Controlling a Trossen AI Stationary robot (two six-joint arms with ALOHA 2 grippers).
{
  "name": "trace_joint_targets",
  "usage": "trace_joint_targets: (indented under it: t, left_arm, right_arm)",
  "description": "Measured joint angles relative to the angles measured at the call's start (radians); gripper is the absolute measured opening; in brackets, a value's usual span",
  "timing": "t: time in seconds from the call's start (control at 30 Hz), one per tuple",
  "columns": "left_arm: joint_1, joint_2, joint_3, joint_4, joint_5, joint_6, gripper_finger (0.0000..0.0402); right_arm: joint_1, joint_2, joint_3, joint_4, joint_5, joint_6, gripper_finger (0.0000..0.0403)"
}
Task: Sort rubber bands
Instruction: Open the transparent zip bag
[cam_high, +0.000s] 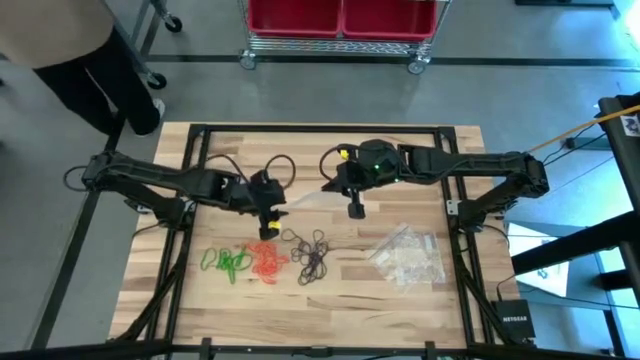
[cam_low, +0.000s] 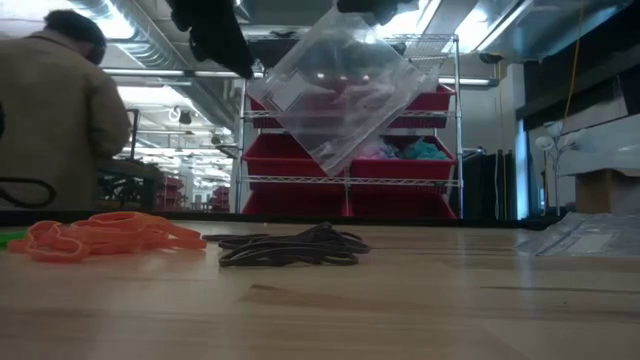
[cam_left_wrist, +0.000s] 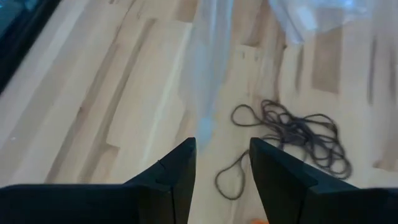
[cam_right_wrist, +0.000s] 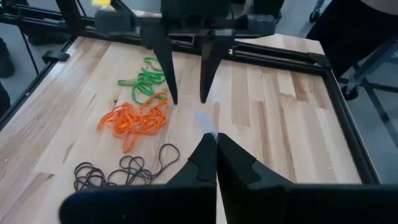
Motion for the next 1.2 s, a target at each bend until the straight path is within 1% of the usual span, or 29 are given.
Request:
trace_joint_targets:
  t: [0.23, 0.3, 0.43, 0.6, 0.7, 0.87, 1.03, 1.1, 1.2]
  left_arm:
    - [-0.001, 0.024, 0.000, -0.001, -0.100, -0.005, 0.0143]
    - [0.006, 0.022, 0.000, 0.003, -0.098, -0.004, 0.0143]
    - [0.009, 0.036, 0.000, 0.012, -0.050, 0.004, 0.0143]
    - [0.009, 0.050, 0.000, 0.022, -0.046, 0.012, 0.0143]
    - [-0.001, 0.032, 0.001, 0.027, -0.036, 0.022, 0.0143]
    - [0.000, -0.077, 0.037, 0.022, -0.039, 0.055, 0.0143]
    - [0.038, -0.201, 0.041, 0.060, -0.061, 0.086, 0.0142]
    - [0.055, -0.252, 0.041, 0.080, -0.062, 0.101, 0.0132]
    - [0.080, -0.304, 0.041, 0.101, -0.061, 0.106, 0.0103]
  right_arm:
    - [0.000, 0.000, 0.000, -0.001, -0.001, 0.001, 0.0000]
    - [0.000, 0.000, 0.000, -0.001, -0.003, 0.001, 0.0000]
    - [0.000, 0.000, 0.000, -0.001, -0.004, 0.001, 0.0000]
    - [0.000, 0.000, 0.000, 0.005, -0.004, -0.003, 0.0000]
    - [0.000, 0.000, 0.000, -0.001, -0.004, -0.003, 0.0000]
    - [0.000, 0.000, 0.000, -0.002, -0.004, -0.003, 0.0000]
    - [0.000, 0.000, 0.000, 0.001, -0.004, -0.004, 0.0000]
    - [0.000, 0.000, 0.000, 0.001, -0.004, -0.004, 0.0000]
    - [0.000, 0.000, 0.000, 0.001, -0.004, -0.004, 0.0000]
